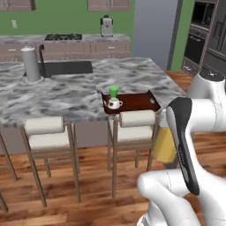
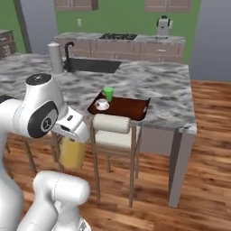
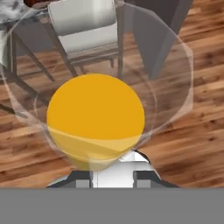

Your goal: There is a tray on the dining counter. Grab the cup, mug, and pitcher and place them on the tray. The pitcher may be placed next to the tray if it cannot fit the tray.

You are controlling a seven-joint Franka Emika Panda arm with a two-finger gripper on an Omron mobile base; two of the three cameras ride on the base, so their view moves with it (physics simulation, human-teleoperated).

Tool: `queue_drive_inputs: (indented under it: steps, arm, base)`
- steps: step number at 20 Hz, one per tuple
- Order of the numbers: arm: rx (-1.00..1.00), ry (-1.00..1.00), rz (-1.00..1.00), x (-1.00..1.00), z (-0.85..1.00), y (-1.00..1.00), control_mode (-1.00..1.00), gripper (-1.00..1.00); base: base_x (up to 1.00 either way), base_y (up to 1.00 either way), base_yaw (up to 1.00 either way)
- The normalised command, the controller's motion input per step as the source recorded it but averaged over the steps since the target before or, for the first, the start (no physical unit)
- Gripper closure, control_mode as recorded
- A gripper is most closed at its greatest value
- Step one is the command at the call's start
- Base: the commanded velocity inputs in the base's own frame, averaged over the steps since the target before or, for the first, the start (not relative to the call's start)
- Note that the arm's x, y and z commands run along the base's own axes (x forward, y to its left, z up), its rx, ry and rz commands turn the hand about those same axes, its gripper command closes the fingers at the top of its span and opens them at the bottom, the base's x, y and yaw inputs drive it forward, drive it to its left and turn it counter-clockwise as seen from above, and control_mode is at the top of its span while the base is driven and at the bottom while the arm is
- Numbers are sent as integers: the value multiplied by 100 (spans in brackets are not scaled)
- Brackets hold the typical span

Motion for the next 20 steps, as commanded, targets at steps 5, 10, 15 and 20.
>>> queue_drive_inputs:
  steps: [5, 10, 15, 20]
  arm:
    - [0, 0, 0, 0, 0, 0, 100, 100]
    - [0, 0, 0, 0, 0, 0, 100, 100]
    - [0, 0, 0, 0, 0, 0, 100, 100]
    - [0, 0, 0, 0, 0, 0, 100, 100]
  base:
    - [82, 6, -32]
    - [63, 9, -17]
    - [49, 37, -8]
    - [67, 14, -1]
